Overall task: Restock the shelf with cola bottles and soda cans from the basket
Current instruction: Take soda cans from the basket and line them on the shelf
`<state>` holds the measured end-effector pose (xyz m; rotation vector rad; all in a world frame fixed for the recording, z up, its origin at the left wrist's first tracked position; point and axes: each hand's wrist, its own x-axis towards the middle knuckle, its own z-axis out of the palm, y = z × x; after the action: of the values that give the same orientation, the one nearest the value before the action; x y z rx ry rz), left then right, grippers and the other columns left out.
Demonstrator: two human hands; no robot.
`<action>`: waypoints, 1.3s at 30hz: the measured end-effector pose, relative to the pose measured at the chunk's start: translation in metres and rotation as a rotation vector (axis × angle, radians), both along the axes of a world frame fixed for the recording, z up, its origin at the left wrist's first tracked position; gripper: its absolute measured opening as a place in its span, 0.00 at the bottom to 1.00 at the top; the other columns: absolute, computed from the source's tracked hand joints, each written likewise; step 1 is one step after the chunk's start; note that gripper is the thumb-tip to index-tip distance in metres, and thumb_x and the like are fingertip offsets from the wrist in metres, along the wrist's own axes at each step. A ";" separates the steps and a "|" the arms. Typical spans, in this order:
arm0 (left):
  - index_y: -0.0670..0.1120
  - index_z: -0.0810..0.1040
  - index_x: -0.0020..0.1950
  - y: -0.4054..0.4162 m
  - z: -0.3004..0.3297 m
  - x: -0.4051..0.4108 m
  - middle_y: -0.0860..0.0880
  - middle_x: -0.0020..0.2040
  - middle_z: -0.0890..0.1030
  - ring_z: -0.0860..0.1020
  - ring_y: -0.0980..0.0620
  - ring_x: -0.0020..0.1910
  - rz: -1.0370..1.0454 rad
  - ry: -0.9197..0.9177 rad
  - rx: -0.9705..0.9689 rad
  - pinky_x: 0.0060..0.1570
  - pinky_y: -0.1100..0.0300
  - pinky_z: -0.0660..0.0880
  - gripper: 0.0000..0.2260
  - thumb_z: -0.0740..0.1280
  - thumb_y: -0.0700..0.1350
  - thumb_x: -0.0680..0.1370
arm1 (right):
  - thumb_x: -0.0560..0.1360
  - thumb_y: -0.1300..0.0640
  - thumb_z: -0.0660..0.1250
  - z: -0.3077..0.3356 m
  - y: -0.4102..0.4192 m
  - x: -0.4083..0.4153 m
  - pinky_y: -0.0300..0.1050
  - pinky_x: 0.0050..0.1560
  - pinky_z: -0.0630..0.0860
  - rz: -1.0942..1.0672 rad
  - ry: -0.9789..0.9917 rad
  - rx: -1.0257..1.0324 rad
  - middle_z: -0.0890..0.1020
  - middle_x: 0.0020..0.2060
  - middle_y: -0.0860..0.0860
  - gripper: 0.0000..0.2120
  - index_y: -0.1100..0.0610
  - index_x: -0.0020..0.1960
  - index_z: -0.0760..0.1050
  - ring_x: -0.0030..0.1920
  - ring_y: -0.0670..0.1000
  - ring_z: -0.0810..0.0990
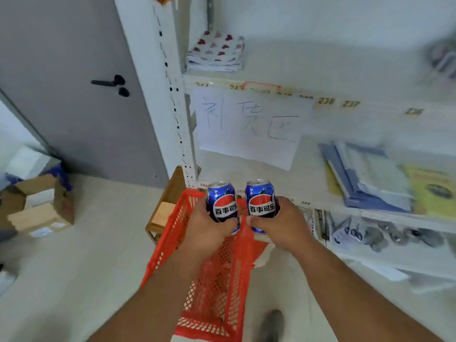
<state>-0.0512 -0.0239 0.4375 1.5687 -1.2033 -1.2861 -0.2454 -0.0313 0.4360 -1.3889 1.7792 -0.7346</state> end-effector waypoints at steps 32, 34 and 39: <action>0.55 0.74 0.62 0.358 0.101 -0.516 0.57 0.52 0.82 0.82 0.62 0.48 -1.284 0.020 -0.285 0.35 0.73 0.76 0.25 0.80 0.40 0.71 | 0.68 0.50 0.84 0.084 0.561 -0.373 0.31 0.38 0.77 -1.388 -0.065 -0.343 0.86 0.46 0.43 0.23 0.50 0.59 0.79 0.44 0.40 0.85; 0.55 0.75 0.62 0.392 0.102 -0.541 0.56 0.53 0.83 0.83 0.60 0.49 -1.353 0.026 -0.290 0.41 0.68 0.77 0.25 0.80 0.41 0.70 | 0.69 0.52 0.83 0.086 0.599 -0.383 0.29 0.34 0.76 -1.463 -0.055 -0.351 0.85 0.46 0.43 0.23 0.50 0.59 0.79 0.41 0.38 0.84; 0.53 0.75 0.64 0.467 0.107 -0.595 0.56 0.53 0.84 0.83 0.64 0.46 -1.549 0.053 -0.308 0.37 0.72 0.76 0.26 0.80 0.39 0.70 | 0.69 0.52 0.83 0.091 0.674 -0.401 0.31 0.38 0.75 -1.649 -0.021 -0.371 0.83 0.46 0.41 0.22 0.47 0.57 0.76 0.45 0.39 0.83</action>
<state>-0.6466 0.4430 0.5445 0.1223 -2.5556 -1.7753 -0.6460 0.6432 0.5268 0.2846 2.6067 -1.8840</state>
